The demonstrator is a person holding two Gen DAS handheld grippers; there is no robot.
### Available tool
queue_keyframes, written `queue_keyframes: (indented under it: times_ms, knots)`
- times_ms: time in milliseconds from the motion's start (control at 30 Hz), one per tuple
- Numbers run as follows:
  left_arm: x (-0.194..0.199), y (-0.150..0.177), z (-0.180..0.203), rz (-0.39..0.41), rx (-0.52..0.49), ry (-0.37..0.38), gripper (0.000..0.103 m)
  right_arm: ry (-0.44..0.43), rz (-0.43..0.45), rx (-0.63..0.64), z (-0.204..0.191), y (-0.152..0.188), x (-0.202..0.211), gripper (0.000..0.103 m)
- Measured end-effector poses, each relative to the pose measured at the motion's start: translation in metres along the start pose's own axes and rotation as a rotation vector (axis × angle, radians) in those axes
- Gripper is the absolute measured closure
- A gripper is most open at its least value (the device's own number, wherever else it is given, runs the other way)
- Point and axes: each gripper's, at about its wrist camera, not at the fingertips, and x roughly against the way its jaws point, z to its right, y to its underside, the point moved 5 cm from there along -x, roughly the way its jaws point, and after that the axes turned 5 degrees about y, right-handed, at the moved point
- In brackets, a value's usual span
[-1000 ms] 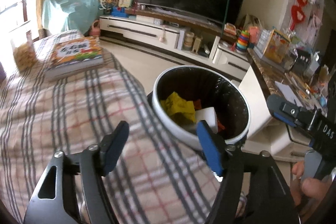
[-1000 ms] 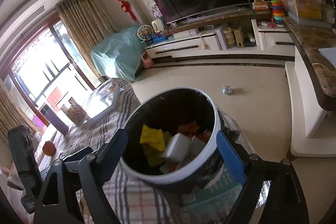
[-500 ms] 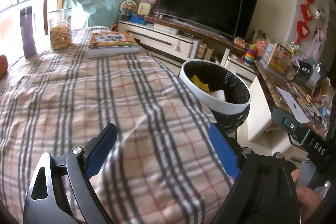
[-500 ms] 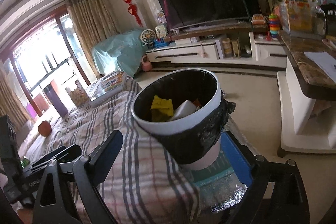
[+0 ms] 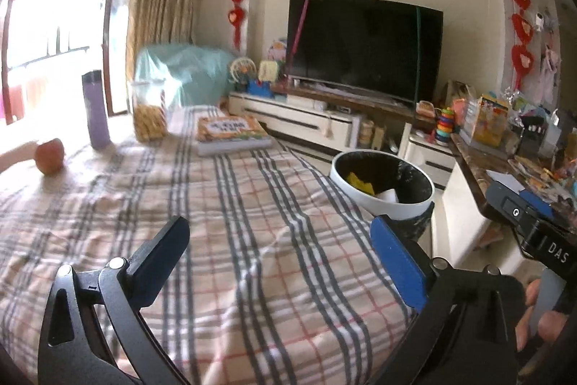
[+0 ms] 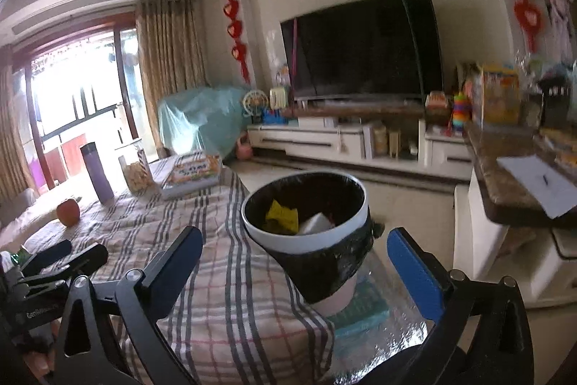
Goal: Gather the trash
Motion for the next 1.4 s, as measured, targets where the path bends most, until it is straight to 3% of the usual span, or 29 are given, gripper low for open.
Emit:
queue_keyframes:
  times_ms: [400, 1400]
  knots:
    - [0.007, 0.026, -0.002, 0.009, -0.061, -0.056, 0.0, 0.022, 0.025, 0.018, -0.005, 0.037, 0.002, 0.0]
    - [0.021, 0.031, -0.002, 0.056, -0.072, -0.088, 0.0, -0.004, 0.053, 0.021, -0.014, 0.046, 0.009, 0.0]
